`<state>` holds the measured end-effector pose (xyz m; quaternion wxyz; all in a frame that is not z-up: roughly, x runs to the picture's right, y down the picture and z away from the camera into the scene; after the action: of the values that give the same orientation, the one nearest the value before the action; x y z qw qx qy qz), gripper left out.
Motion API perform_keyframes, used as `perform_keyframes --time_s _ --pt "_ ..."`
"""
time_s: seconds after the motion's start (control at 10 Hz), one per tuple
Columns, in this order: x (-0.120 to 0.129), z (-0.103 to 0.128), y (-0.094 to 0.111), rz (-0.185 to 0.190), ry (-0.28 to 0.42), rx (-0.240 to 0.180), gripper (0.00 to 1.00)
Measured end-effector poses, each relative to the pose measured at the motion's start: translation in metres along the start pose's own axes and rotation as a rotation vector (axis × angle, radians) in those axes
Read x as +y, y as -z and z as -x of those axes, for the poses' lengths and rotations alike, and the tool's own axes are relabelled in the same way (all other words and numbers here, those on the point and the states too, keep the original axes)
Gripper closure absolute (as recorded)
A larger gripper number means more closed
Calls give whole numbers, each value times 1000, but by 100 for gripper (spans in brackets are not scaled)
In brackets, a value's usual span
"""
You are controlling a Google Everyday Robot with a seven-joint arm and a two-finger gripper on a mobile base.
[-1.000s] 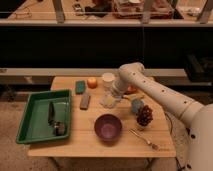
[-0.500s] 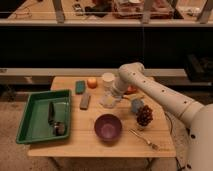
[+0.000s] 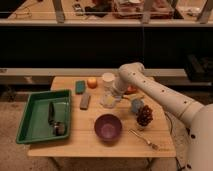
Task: Place eraser in paper cup
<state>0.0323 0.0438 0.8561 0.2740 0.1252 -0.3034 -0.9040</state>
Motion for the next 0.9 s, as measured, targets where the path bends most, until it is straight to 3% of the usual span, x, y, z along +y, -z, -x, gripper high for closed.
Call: perform_keyframes --time_s 0.2,0.4,0.6,0.8,0.9 --pt "1 0 1 4 -2 -5 20" --pt "5 -8 0 32 -56 -34 20" --pt "15 -38 -3 86 -222 -42 20" --pt "13 -73 -10 117 -296 -17 20" --pt "11 -94 -15 153 -335 -3 20"
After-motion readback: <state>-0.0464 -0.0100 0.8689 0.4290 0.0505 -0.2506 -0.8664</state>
